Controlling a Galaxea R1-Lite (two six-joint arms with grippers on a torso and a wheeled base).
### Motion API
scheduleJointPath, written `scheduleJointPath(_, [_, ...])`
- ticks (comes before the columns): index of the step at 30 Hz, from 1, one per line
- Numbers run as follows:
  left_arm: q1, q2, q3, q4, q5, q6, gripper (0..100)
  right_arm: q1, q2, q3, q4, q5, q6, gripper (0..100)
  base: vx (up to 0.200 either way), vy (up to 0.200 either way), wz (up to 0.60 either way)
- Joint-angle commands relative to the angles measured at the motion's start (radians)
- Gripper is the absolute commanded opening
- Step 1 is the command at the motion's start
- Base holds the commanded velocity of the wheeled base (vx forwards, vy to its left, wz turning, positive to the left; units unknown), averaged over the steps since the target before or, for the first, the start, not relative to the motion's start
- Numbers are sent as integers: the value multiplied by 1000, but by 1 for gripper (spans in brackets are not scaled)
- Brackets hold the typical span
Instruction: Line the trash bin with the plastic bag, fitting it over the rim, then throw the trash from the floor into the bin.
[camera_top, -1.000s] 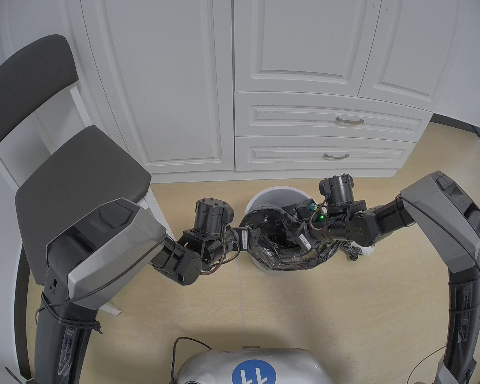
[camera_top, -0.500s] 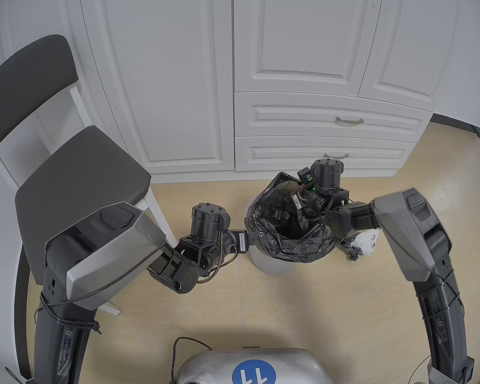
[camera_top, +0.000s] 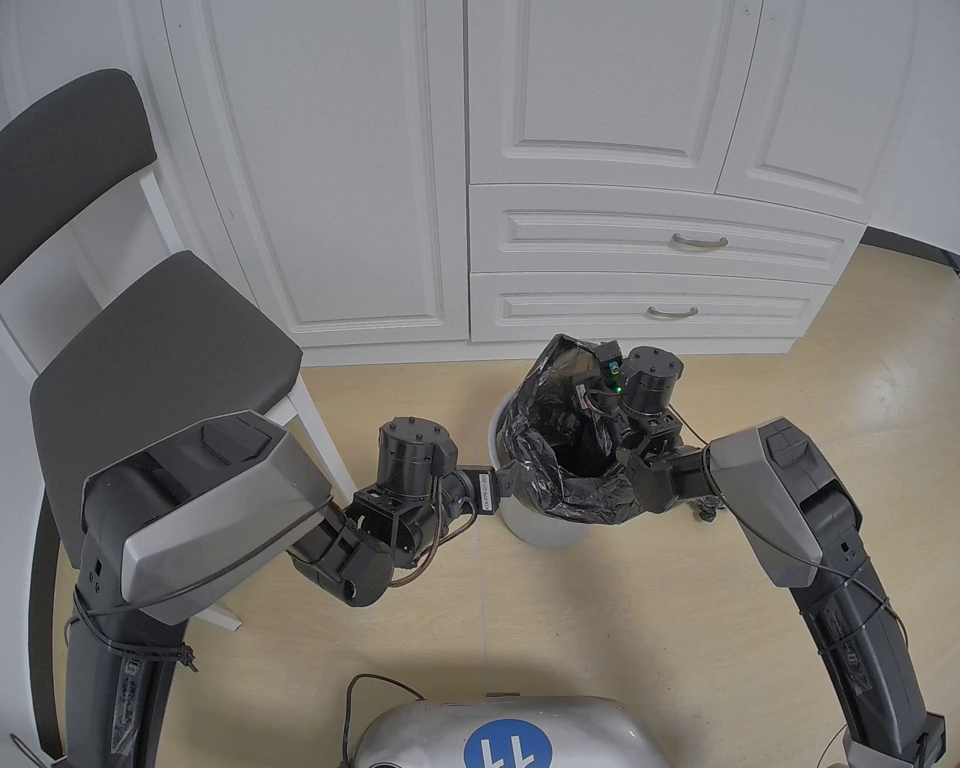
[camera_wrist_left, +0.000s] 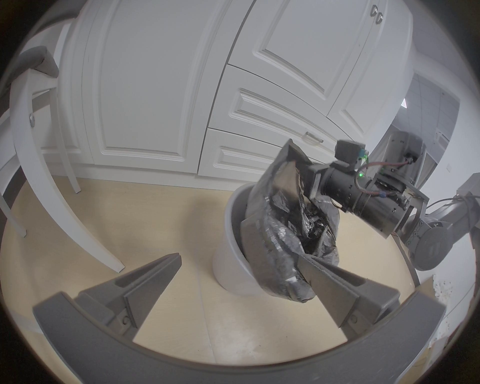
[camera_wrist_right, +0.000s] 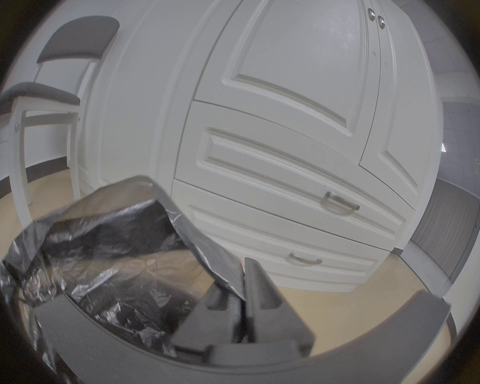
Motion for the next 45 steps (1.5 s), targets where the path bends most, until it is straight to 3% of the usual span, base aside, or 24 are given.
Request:
scheduleJointPath(1, [-17,-25,19,-2,1,0,100,39,-12,0,-55,1,-1,100,0,0,0])
scheduleJointPath(4, [-26,-37,14,-2,1,3,100,62,-42,29,-75,3,2,100,0,0,0])
scheduleJointPath(6, [-29,-36,2,2,1,6,100,64,-117,162,-69,12,10,100,0,0,0])
scheduleJointPath(9, [-26,-22,-44,15,-1,6,100,42,-265,358,-55,76,40,100,0,0,0])
scheduleJointPath(13, [-14,3,-85,17,-4,5,100,-32,-467,521,77,151,57,100,0,0,0])
scheduleJointPath(19, [-11,33,-118,21,-13,6,100,-90,-581,523,312,245,131,100,0,0,0])
scheduleJointPath(26, [7,50,-167,87,-13,8,100,-131,-561,489,382,268,139,100,0,0,0])
scheduleJointPath(30, [15,47,-162,90,-15,8,100,-162,-556,493,462,326,139,100,0,0,0])
scheduleJointPath(41, [15,52,-158,87,-15,8,100,-177,-594,621,478,432,122,100,0,0,0])
scheduleJointPath(45, [15,52,-156,86,-15,8,100,-177,-579,639,474,437,97,100,0,0,0])
